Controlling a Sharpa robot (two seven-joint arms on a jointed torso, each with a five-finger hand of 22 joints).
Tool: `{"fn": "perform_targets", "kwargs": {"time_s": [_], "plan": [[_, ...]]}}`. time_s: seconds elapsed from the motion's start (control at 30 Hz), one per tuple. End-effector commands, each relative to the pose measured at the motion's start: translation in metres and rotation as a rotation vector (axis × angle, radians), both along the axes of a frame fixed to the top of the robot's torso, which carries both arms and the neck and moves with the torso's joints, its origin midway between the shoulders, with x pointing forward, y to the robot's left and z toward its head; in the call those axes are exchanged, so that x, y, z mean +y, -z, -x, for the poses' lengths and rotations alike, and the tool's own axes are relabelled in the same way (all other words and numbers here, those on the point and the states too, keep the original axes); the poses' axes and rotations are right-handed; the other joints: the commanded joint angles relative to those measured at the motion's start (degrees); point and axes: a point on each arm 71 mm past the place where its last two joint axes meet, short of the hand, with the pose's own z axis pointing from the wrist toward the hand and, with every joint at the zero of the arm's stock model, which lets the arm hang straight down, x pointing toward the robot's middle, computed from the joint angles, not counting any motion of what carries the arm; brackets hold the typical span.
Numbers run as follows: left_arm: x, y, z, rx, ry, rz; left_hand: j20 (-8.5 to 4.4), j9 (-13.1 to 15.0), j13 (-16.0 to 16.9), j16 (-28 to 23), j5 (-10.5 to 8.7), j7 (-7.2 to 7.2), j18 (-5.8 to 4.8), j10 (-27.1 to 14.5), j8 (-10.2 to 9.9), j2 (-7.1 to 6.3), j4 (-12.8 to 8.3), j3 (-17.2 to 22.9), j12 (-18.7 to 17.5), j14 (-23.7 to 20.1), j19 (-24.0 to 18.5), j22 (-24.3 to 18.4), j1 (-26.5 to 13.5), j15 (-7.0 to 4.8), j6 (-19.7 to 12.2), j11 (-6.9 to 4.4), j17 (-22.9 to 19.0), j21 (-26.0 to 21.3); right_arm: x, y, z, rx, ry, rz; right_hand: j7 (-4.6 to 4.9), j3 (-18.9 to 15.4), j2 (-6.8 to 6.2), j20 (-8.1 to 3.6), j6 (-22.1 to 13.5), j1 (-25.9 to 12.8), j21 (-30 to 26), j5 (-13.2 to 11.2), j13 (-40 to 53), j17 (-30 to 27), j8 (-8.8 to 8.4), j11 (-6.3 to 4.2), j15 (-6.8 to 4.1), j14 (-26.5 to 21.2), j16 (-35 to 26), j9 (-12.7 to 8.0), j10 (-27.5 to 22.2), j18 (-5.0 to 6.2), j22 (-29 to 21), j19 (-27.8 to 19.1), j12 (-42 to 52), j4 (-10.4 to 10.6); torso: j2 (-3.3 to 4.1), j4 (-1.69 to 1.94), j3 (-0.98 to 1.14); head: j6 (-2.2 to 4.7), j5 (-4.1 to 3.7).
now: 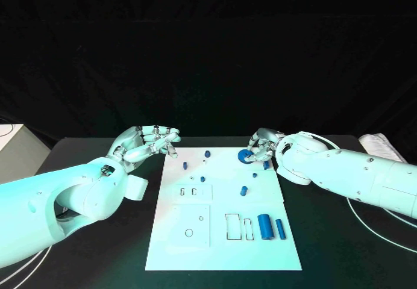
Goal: Assemble the parts on the task board
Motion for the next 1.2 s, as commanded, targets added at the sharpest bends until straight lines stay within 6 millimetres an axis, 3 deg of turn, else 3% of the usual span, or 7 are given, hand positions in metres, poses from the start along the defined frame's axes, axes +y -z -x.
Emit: {"fn": "perform_targets", "kwargs": {"time_s": [0.03, 0.37, 0.47, 0.63, 0.87, 1.2], "plan": [[-0.002, -0.001, 0.001, -0.002, 0.018, 0.009, 0.00, 0.1, 0.0, 0.2, -0.32, 0.15, 0.57, -0.1, -0.4, 0.26, -0.1, 0.3, -0.3, -0.4, -0.5, 0.1, 0.0, -0.08, 0.4, -0.27, 0.1, 0.2, 0.002, 0.002, 0.000, 0.001, -0.006, -0.002, 0.04, 0.7, 0.53, 0.24, 0.7, 0.0, 0.1, -0.3, 13.3, 15.0, 0.29, 0.20, 0.32, 5.9, 0.2, -0.1, 4.4, -0.80, 15.1, 5.9, 0.3, 0.0, 0.01, -0.08, 0.06, -0.12, 0.08], [-0.002, -0.001, 0.001, -0.001, 0.018, 0.008, 0.00, 0.1, 0.0, 0.3, -0.31, 0.15, 0.57, -0.1, -0.4, 0.35, -0.1, 0.4, -0.3, -0.4, -0.6, 0.1, 0.1, -0.08, 0.4, -0.28, 0.1, 0.3, 0.007, 0.002, 0.000, -0.028, -0.007, 0.014, -0.38, 4.0, 0.49, -0.17, 3.3, -0.1, 0.1, 0.1, 13.7, 15.0, -0.36, -0.17, -0.15, 5.9, 0.2, -1.1, 4.7, -0.80, 15.1, 5.9, 0.7, -0.1, 0.04, -0.07, 0.10, -0.18, 0.26], [-0.002, -0.001, 0.001, -0.001, 0.019, 0.009, 0.00, 0.1, 0.0, 0.3, -0.31, 0.15, 0.57, -0.1, -0.4, 0.35, -0.1, 0.4, -0.3, -0.4, -0.6, 0.1, 0.1, -0.08, 0.4, -0.28, 0.1, 0.3, 0.009, 0.000, 0.001, -0.067, -0.013, 0.043, -0.66, 6.6, 0.12, -0.47, 4.7, 0.3, 0.1, -0.3, 14.0, 15.0, -0.85, -0.44, -0.47, 5.9, 0.2, -1.6, 5.0, -0.80, 15.1, 5.9, 0.9, -0.9, 0.04, -0.11, 0.10, -0.11, 0.47], [-0.002, -0.001, 0.001, 0.000, 0.019, 0.008, 0.00, 0.1, 0.0, 0.3, -0.31, 0.15, 0.57, -0.1, -0.4, 0.35, -0.1, 0.4, -0.3, -0.4, -0.6, 0.1, 0.1, -0.08, 0.4, -0.28, 0.1, 0.3, 0.012, -0.005, 0.004, -0.152, -0.017, 0.055, -1.03, 12.2, -0.79, -0.91, 6.8, -0.5, 0.1, 3.4, 14.4, 15.0, -1.75, -0.82, -0.90, 5.9, 0.2, -2.4, 5.4, -0.80, 15.1, 5.9, 1.3, -2.5, -0.02, -0.16, 0.11, -0.11, 0.42], [-0.001, -0.001, 0.000, 0.000, 0.017, 0.008, 0.00, 0.1, 0.0, 0.3, -0.31, 0.15, 0.57, -0.1, -0.4, 0.35, -0.1, 0.4, -0.3, -0.4, -0.6, 0.1, 0.1, -0.08, 0.4, -0.28, 0.1, 0.3, 0.026, -0.014, 0.016, -0.271, -0.060, 0.040, -1.14, 13.7, -1.44, -1.00, 7.3, -2.4, 0.1, 4.3, 14.7, 15.0, -2.13, -0.93, -0.98, 5.9, 0.2, -2.6, 5.7, -0.80, 15.1, 5.9, 1.6, -2.6, -0.03, -0.05, 0.09, 0.06, 0.33], [-0.002, -0.001, 0.000, 0.001, 0.018, 0.008, 0.01, 0.1, 0.1, 0.3, -0.32, 0.15, 0.58, -0.1, -0.4, 0.43, -0.1, 0.4, -0.3, -0.4, -0.7, 0.2, 0.1, -0.09, 0.4, -0.28, 0.1, 0.4, 0.066, -0.024, 0.039, -0.339, -0.176, 0.018, -1.11, 14.1, -2.05, -0.97, 7.3, -4.4, 0.1, 3.1, 14.9, 15.0, -2.58, -0.90, -0.92, 5.9, 0.2, -2.8, 5.8, -0.80, 15.1, 5.9, 1.7, -2.3, 0.02, -0.05, 0.02, 0.28, 0.40]]}}
